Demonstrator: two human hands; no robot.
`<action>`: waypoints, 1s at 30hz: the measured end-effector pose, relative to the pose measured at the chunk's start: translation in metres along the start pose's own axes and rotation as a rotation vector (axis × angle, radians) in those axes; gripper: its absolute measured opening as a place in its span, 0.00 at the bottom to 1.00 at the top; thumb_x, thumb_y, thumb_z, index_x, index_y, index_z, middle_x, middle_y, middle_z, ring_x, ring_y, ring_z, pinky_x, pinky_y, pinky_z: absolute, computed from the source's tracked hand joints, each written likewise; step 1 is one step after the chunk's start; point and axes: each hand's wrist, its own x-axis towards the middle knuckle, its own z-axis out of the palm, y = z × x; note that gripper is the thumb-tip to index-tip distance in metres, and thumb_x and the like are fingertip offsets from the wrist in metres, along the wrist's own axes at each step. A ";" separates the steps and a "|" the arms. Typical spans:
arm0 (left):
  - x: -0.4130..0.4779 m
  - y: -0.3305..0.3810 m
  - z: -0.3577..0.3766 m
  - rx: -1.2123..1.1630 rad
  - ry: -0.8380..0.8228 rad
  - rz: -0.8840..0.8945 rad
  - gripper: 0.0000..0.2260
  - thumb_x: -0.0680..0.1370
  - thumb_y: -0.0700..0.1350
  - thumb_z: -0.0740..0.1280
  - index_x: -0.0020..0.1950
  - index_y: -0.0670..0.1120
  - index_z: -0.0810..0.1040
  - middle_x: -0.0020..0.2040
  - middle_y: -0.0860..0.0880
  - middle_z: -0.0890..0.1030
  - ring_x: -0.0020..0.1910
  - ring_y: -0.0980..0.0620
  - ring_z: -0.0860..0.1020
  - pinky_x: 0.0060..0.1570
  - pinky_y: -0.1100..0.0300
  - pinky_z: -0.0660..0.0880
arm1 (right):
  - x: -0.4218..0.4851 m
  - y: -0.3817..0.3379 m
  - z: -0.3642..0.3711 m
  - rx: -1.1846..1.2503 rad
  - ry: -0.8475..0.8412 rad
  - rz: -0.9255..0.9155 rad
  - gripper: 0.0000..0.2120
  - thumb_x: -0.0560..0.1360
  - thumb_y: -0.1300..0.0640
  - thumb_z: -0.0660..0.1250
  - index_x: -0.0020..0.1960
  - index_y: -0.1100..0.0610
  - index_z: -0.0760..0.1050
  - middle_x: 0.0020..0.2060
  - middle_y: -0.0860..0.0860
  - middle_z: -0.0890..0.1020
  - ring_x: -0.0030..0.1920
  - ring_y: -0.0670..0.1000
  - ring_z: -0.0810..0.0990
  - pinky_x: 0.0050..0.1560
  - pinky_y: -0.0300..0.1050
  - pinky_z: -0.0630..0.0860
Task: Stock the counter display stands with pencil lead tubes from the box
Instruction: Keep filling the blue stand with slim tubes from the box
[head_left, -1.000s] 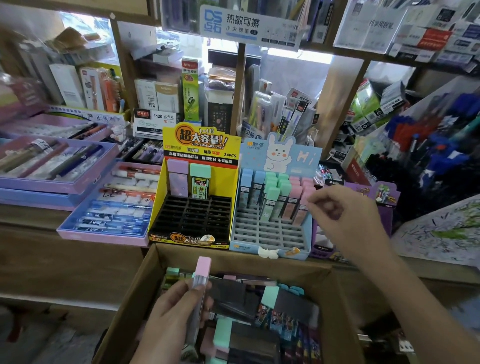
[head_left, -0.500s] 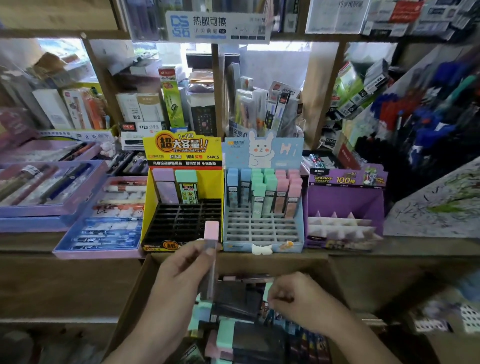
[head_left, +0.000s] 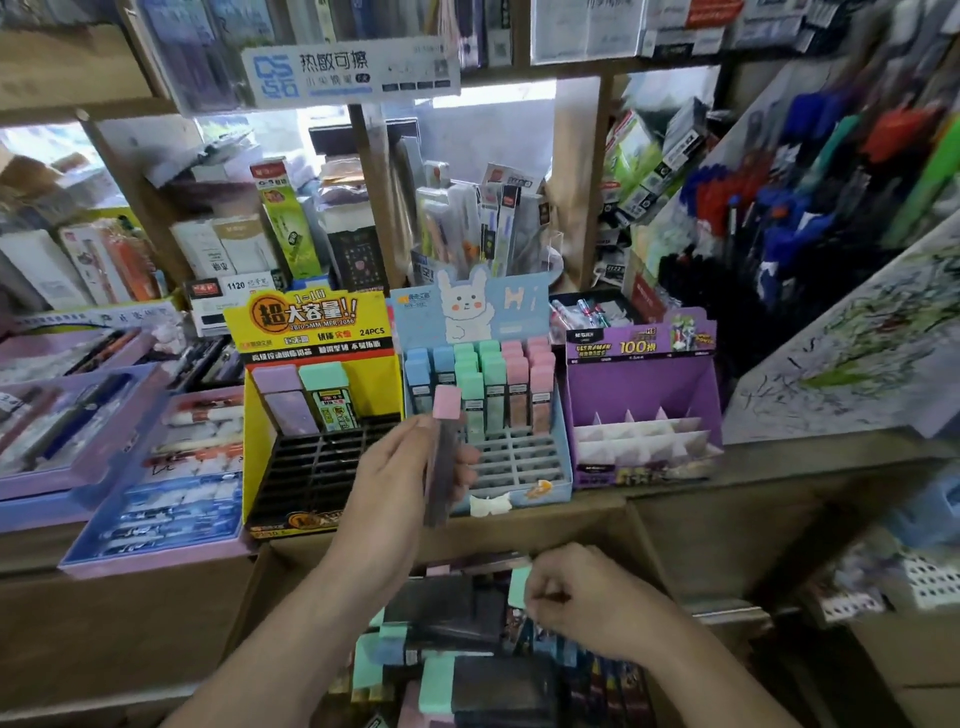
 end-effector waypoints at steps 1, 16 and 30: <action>0.003 0.000 0.003 0.016 0.004 -0.010 0.15 0.86 0.48 0.56 0.57 0.47 0.82 0.45 0.40 0.85 0.40 0.47 0.81 0.40 0.55 0.78 | -0.001 0.000 0.000 0.005 0.005 -0.006 0.05 0.79 0.52 0.71 0.45 0.50 0.83 0.41 0.45 0.85 0.42 0.43 0.83 0.40 0.37 0.78; 0.029 -0.003 0.028 0.216 0.023 0.127 0.03 0.78 0.41 0.71 0.49 0.48 0.84 0.44 0.50 0.87 0.45 0.54 0.84 0.44 0.66 0.78 | -0.003 0.003 0.000 0.030 0.043 -0.031 0.06 0.79 0.53 0.70 0.43 0.49 0.82 0.41 0.47 0.86 0.42 0.44 0.84 0.39 0.36 0.78; 0.051 -0.007 0.040 0.468 0.137 0.350 0.04 0.76 0.42 0.74 0.46 0.51 0.84 0.40 0.53 0.85 0.42 0.51 0.84 0.48 0.46 0.83 | -0.003 0.004 0.000 0.041 0.040 -0.017 0.04 0.80 0.53 0.70 0.48 0.50 0.83 0.45 0.46 0.86 0.46 0.43 0.84 0.47 0.39 0.82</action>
